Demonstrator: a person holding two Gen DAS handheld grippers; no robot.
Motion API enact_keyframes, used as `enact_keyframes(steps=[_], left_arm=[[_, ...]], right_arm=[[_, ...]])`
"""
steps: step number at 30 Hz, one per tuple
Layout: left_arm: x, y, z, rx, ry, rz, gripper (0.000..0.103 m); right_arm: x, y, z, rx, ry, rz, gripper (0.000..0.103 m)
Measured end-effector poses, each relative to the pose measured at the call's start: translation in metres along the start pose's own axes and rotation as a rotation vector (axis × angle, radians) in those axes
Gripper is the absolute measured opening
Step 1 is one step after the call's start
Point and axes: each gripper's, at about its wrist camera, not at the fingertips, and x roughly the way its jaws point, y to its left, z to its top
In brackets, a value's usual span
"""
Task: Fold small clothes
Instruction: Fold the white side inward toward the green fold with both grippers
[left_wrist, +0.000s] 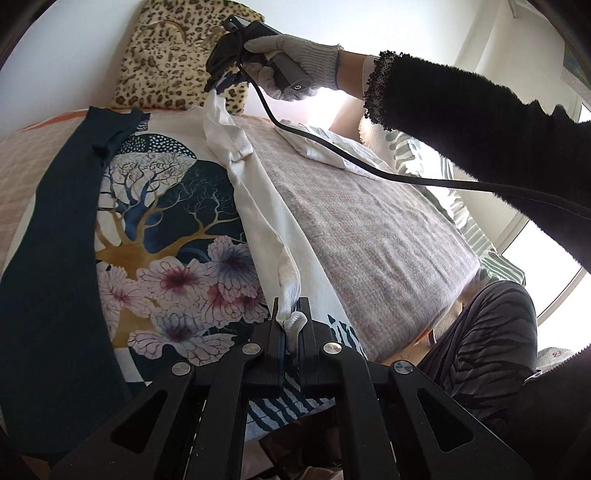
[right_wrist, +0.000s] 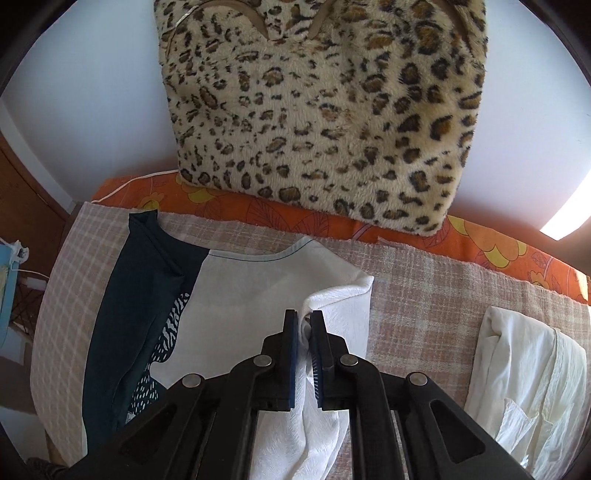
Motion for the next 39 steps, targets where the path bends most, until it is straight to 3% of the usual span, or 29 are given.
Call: enact_keyframes(steps=[2,8,16,20,23,24,32,37,39], left_arm=[[-0.001,0.006,-0.002,-0.014,0.001,0.003,0.003],[-0.002,0.01,-0.008,-0.02,-0.005,-0.009,0.003],[0.001,0.011,-0.011,-0.035,0.004,-0.027,0.003],[0.001,0.012,-0.012,-0.042,0.003,-0.031,0.003],[-0.002,0.015,-0.013,-0.053,-0.003,-0.033,0.003],[-0.004,0.016,-0.014,-0.059,-0.008,-0.034,0.003],[-0.019,0.03,-0.024,-0.111,-0.031,-0.018,0.003],[-0.019,0.038,-0.029,-0.144,-0.021,-0.022,0.003],[-0.02,0.043,-0.028,-0.161,-0.02,-0.016,0.004]], right_arm=[[-0.001,0.011,-0.002,-0.027,-0.009,0.009,0.042],[-0.003,-0.004,-0.018,0.012,0.001,0.045,0.043],[0.032,-0.009,-0.031,0.041,0.038,0.043,0.043],[0.051,-0.001,-0.026,0.025,0.05,-0.01,0.042],[0.056,0.009,-0.024,0.002,0.064,-0.022,0.006],[0.054,0.013,-0.023,-0.009,0.058,-0.035,0.003],[0.028,0.053,0.007,-0.041,0.005,-0.008,0.0],[0.053,0.086,0.014,-0.08,0.05,-0.042,0.0],[0.068,0.095,0.013,-0.085,0.076,-0.019,0.004]])
